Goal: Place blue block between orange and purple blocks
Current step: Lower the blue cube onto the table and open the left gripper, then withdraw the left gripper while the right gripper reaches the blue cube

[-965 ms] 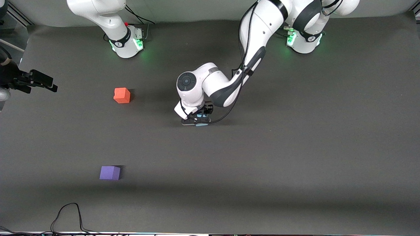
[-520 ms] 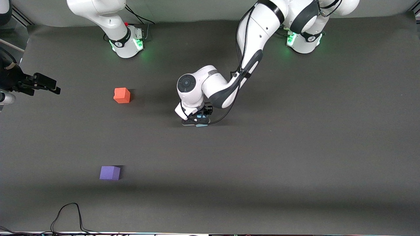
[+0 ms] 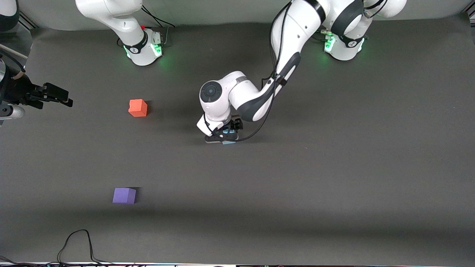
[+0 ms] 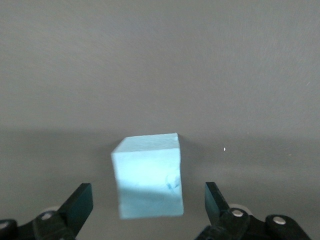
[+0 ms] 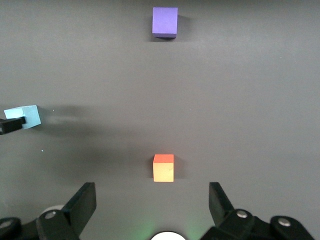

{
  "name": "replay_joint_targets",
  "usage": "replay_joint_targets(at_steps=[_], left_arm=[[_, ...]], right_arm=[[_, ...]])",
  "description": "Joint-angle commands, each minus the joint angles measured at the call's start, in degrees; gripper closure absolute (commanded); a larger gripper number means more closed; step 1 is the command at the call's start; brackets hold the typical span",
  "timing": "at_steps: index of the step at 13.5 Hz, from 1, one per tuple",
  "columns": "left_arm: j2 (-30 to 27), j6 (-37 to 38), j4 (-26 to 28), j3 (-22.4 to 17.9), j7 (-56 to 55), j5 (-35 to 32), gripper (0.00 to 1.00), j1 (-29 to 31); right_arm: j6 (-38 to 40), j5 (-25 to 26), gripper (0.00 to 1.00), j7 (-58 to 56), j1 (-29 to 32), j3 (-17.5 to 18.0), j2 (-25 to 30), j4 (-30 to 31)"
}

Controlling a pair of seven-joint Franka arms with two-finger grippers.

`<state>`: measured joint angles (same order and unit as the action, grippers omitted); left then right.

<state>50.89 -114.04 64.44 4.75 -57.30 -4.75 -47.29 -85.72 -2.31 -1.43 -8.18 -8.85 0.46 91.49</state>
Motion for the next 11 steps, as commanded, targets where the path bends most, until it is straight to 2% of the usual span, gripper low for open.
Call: replay_joint_targets(at_steps=[1, 2, 4, 7, 9, 11], left_arm=[[-7.5, 6.0, 0.8, 0.3, 1.0, 3.0, 0.0, 5.7], [-10.6, 6.5, 1.5, 0.2, 3.2, 5.1, 0.0, 8.7], [-17.4, 6.8, 8.8, 0.1, 9.5, 7.4, 0.0, 16.6], [-26.7, 7.1, 20.8, 0.1, 22.7, 8.6, 0.0, 28.6], [-32.1, 7.4, 26.8, -0.1, 31.9, 8.6, 0.0, 35.7], [-36.4, 7.4, 31.3, -0.4, 36.6, 7.4, 0.0, 40.0]], right_arm=[[-0.3, -0.9, 0.0, -0.3, -1.7, -0.4, -0.4, -0.3], [-0.2, -0.9, 0.0, -0.3, -2.9, -0.5, -0.2, -0.3], [-0.1, -1.3, 0.0, 2.2, -5.2, -0.4, -0.2, -0.3], [-0.9, -1.7, 0.0, 15.2, -15.2, -0.4, -1.6, -1.4], [-1.7, -2.3, 0.0, 21.5, -21.9, -0.4, -4.9, -4.2], [-3.2, -4.0, 0.0, 32.3, -29.0, -0.4, -9.4, -8.8]])
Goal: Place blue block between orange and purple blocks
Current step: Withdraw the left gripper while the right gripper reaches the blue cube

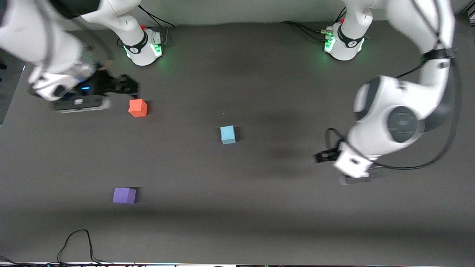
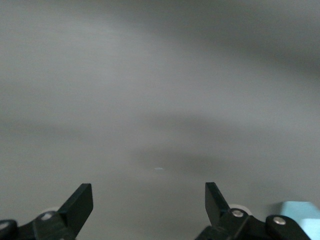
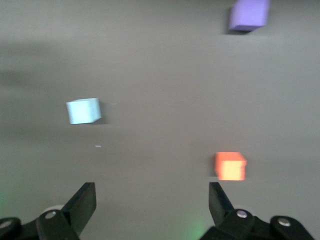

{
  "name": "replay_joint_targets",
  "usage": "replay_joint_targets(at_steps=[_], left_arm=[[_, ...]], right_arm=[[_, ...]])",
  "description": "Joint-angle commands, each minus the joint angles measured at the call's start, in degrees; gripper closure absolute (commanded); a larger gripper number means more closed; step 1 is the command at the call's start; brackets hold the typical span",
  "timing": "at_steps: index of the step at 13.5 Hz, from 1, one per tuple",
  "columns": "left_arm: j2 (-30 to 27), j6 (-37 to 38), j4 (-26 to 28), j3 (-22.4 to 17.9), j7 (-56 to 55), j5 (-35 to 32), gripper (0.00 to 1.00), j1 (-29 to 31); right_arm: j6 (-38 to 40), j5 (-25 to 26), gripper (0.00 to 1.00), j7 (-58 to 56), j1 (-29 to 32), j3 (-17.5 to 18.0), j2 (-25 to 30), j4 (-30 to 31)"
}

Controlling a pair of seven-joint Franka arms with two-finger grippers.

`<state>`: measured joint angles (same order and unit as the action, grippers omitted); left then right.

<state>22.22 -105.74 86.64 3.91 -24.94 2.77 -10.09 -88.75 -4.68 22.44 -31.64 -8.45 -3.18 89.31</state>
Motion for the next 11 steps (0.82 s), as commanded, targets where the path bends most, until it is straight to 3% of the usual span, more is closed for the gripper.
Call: replay_joint_targets(at_steps=[1, 4, 6, 8, 11], left_arm=[[-9.5, -0.1, 10.9, 0.4, 6.9, -1.4, 0.0, 4.4], [-14.2, 5.7, 11.9, 0.4, 18.5, -2.1, 0.0, 10.2], [-16.8, 8.6, 12.2, 0.4, 23.1, -2.1, 0.0, 12.5], [-19.0, 10.3, 12.2, 0.4, 24.4, -2.1, 0.0, 13.4], [-21.5, 12.5, 12.2, 0.4, 25.2, -2.2, 0.0, 13.4]], right_arm=[[-0.4, -2.1, 0.0, 12.8, -8.1, -0.8, -8.6, -9.6], [-0.4, -4.7, 0.0, 24.6, -14.6, -0.8, -17.1, -19.2], [-1.2, -4.6, 0.0, 25.1, -17.5, -0.8, -18.5, -19.3], [-2.4, -4.6, 0.0, 24.7, -18.0, -0.8, -19.3, -17.3], [-11.5, -4.1, 0.0, 18.5, -19.4, -1.0, -16.8, -5.2]])
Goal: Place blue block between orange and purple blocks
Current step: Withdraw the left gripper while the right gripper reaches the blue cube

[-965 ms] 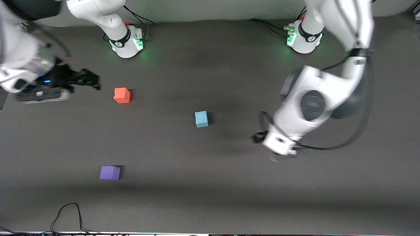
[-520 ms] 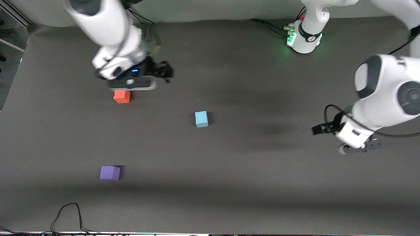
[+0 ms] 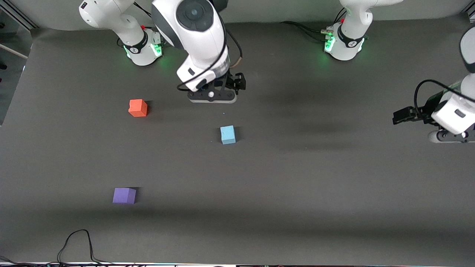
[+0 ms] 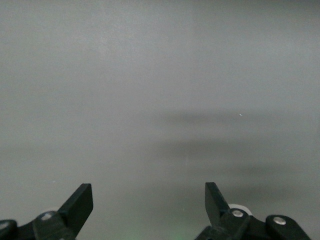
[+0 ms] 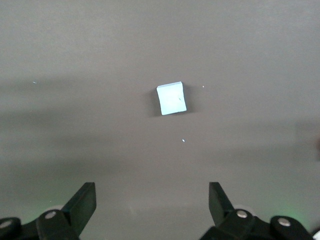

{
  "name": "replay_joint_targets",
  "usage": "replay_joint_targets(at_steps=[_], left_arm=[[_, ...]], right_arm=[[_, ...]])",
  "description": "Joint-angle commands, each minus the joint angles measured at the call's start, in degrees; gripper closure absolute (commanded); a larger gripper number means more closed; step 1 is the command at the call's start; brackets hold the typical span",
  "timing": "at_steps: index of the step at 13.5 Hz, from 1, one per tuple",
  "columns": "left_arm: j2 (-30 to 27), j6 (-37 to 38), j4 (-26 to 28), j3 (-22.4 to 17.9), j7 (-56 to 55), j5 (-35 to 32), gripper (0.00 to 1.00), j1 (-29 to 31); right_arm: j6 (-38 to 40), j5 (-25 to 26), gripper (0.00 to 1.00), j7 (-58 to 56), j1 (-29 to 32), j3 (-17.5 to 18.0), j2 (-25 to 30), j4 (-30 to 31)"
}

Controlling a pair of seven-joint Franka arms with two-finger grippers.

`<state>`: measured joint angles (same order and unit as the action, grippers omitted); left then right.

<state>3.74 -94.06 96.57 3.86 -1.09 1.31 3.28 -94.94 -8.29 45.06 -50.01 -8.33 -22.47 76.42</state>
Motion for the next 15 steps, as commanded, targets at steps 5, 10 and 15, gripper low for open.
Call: replay_joint_targets(at_steps=[5, 10, 15], left_arm=[[-5.7, 1.9, 2.7, 0.4, 4.6, -0.7, 0.0, 0.7], [-5.2, 2.0, 1.0, -6.2, 4.5, -0.7, 0.0, -6.4], [-3.4, 3.3, -2.0, -2.8, 3.5, -0.7, 0.0, -4.0]], right_arm=[[-27.5, -0.3, 0.0, -11.3, -1.1, -1.3, 3.6, 26.4], [-42.9, -0.3, 0.0, -11.7, -3.4, -1.1, -4.0, 32.8], [-50.0, -0.4, 0.0, -11.7, -4.1, -1.2, -11.7, 32.2]])
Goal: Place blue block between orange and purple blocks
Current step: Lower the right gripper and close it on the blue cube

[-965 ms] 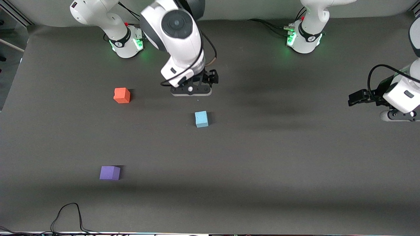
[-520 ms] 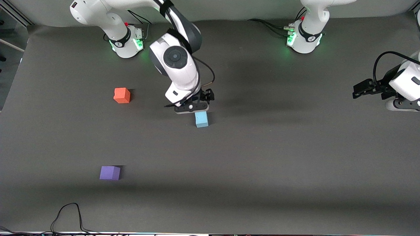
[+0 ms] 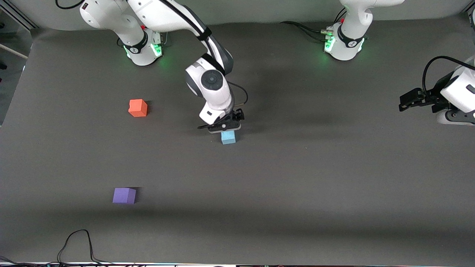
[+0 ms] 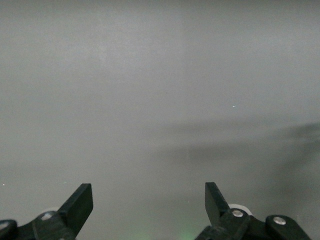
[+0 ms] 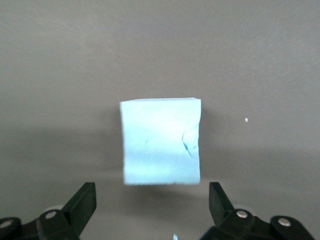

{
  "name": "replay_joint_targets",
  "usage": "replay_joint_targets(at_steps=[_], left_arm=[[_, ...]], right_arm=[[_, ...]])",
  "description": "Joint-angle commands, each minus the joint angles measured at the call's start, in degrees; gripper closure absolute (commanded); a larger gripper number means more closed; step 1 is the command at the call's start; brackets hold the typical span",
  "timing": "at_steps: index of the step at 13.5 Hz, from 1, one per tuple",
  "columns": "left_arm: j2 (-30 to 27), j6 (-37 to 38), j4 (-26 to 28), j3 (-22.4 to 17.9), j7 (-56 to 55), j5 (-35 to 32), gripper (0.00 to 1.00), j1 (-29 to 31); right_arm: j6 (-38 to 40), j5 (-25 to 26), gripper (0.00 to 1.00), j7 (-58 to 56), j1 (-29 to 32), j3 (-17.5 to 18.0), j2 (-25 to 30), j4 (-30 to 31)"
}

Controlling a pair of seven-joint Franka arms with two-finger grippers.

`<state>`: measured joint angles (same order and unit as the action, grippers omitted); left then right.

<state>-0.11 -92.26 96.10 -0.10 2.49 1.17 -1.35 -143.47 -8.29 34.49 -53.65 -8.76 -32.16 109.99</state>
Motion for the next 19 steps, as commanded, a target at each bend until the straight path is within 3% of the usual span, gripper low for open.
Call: replay_joint_targets(at_steps=[1, 6, 8, 9, 10, 13, 14, 16, 19], left_arm=[[0.0, 1.5, -1.2, 1.2, 0.0, -0.6, 0.0, 0.6], [-0.1, 1.7, -1.2, 0.8, 0.7, -0.6, 0.0, 0.7], [-0.3, 2.3, -1.2, 0.8, 1.1, -1.0, 0.0, 0.4], [-0.4, 2.4, -1.2, 0.9, 1.1, -1.8, 0.0, 0.2], [-0.4, 2.8, -1.1, 1.0, 1.2, -2.6, 0.0, 0.0], [-0.4, 2.9, -1.0, 1.0, 2.0, -2.9, 0.0, 0.1], [-0.4, 3.0, -1.0, 1.0, 2.0, -2.9, 0.0, 0.2], [-0.4, 3.0, -1.0, 1.0, 2.0, -2.9, 0.0, 0.3], [-0.4, 3.1, -1.0, 1.0, 2.0, -2.8, 0.0, 0.3]], right_arm=[[-1.6, -0.3, 0.0, -1.2, 0.2, -0.7, -3.2, -2.4], [-1.3, -0.7, 0.03, -0.6, 0.5, -1.1, -5.1, -5.8], [-1.1, -0.8, 0.1, -0.2, 0.5, -1.1, -5.5, -6.4], [-1.2, -0.9, 0.17, -0.2, 0.5, -1.1, -5.5, -6.3], [-1.2, -0.9, 0.31, -0.2, 0.5, -1.1, -5.5, -6.2], [-1.1, -1.0, 0.83, -0.4, 0.5, -1.2, -5.5, -6.0], [-1.0, -1.0, 0.96, -0.2, 0.6, -1.3, -5.1, -6.2], [1.8, -1.0, 0.96, -0.7, 1.2, -2.6, -2.2, -6.3], [15.5, -0.9, 0.96, -0.8, 1.2, -4.1, 7.3, -8.7]])
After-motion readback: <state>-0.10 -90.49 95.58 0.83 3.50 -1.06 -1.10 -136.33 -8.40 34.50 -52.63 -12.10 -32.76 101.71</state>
